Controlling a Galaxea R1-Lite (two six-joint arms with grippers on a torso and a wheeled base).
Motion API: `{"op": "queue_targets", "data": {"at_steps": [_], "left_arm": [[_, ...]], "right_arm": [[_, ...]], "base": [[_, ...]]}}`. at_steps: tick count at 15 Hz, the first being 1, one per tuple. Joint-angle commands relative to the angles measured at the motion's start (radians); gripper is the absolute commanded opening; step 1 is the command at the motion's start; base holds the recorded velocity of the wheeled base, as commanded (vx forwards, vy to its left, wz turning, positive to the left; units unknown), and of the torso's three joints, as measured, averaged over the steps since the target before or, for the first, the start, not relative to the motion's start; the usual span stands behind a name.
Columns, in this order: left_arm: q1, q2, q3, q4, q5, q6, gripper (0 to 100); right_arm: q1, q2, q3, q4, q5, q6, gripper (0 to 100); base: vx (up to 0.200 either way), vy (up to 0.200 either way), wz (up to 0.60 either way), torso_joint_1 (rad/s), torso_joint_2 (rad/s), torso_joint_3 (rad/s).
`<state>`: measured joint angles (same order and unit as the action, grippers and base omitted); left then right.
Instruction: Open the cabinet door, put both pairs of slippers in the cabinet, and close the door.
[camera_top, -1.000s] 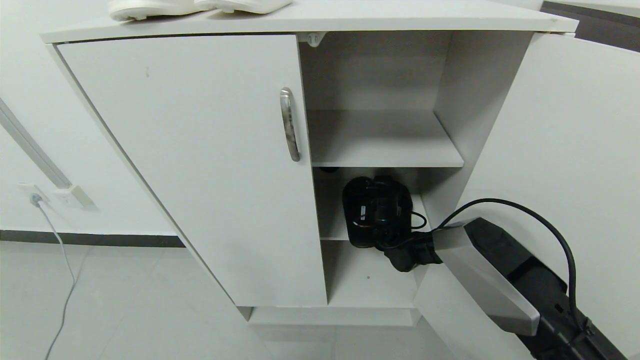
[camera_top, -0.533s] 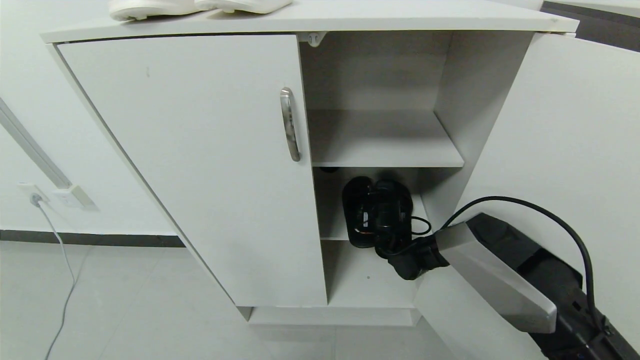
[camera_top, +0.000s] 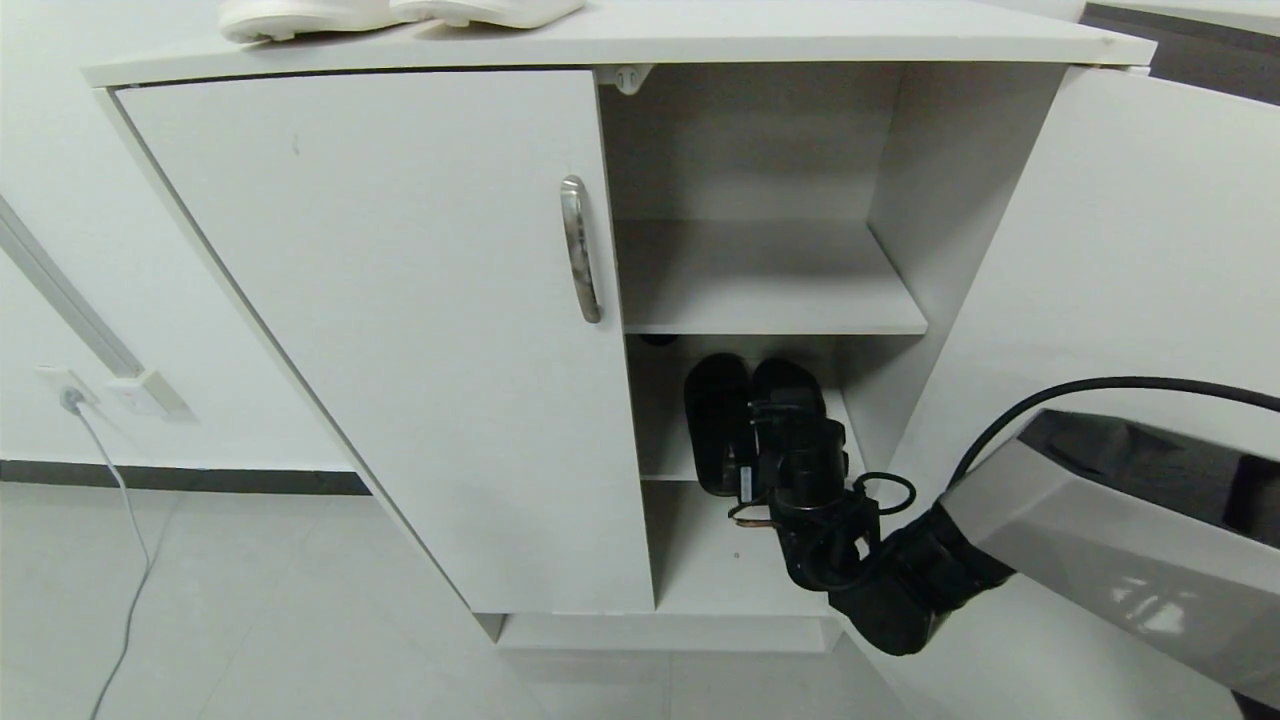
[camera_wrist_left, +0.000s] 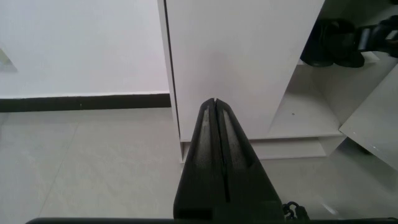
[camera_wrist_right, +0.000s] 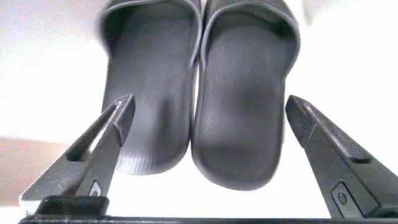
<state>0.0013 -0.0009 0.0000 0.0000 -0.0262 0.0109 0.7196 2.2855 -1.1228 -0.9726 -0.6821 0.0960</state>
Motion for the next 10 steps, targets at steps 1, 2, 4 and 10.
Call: {"op": "queue_targets", "data": {"at_steps": [1,2,4,10], "left_arm": [[0.000,0.001,0.000,0.000,0.000,0.000,0],[0.000,0.001,0.000,0.000,0.000,0.000,0],[0.000,0.001,0.000,0.000,0.000,0.000,0],[0.000,0.001,0.000,0.000,0.000,-0.002,0]], "right_arm": [[0.043,-0.115,0.106,-0.020,-0.002,0.004,100],[0.044,-0.115,0.109,-0.031,-0.002,0.005,100],[0.044,-0.110,0.115,-0.051,-0.002,0.007,100],[0.050,-0.116,0.132,-0.066,-0.004,0.004,100]], "base": [[0.000,0.000,0.00,0.000,0.00,0.000],[0.000,0.000,0.00,0.000,0.00,0.000],[0.000,0.000,0.00,0.000,0.00,0.000],[-0.067,0.000,0.00,0.001,0.00,0.002]]}}
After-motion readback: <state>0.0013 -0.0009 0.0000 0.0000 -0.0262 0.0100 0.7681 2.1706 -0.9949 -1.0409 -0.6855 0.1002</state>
